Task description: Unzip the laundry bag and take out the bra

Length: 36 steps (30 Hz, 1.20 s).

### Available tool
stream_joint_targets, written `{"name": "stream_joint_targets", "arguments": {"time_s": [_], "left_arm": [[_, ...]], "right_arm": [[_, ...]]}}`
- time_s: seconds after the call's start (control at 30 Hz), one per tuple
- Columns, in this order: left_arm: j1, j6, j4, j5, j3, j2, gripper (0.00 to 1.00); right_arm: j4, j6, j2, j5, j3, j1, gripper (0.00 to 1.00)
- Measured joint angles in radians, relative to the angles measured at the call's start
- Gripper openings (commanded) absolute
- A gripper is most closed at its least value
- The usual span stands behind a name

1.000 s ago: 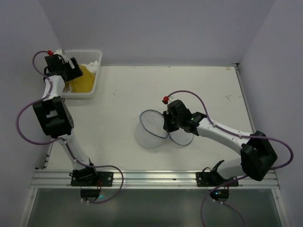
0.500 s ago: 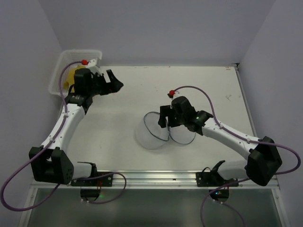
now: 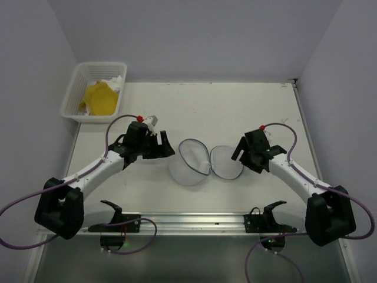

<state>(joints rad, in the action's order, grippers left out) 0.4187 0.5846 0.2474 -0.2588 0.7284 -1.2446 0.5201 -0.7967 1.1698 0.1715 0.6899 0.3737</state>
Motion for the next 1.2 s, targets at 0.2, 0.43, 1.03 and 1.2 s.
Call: {"name": "stream_joint_targets", "arguments": {"time_s": [0.2,0.43,1.03,1.2], "left_arm": [[0.033,0.023,-0.057,0.033,-0.058,-0.063,0.78],[0.104,0.063,-0.127,0.066,-0.087,-0.184,0.65],[0.113,0.066,-0.112,0.241,-0.089,-0.177,0.22],[0.113,0.047,-0.089,0.256,-0.061,-0.140,0.06]], "right_arm": [[0.014,-0.083,0.123,-0.068,-0.012,-0.032,0.83],[0.002,-0.161,0.194,-0.123,-0.008,-0.032,0.77],[-0.062,-0.232,0.166,-0.193,-0.051,-0.032,0.00],[0.068,-0.130,0.104,-0.069,0.097,-0.020,0.00]]}}
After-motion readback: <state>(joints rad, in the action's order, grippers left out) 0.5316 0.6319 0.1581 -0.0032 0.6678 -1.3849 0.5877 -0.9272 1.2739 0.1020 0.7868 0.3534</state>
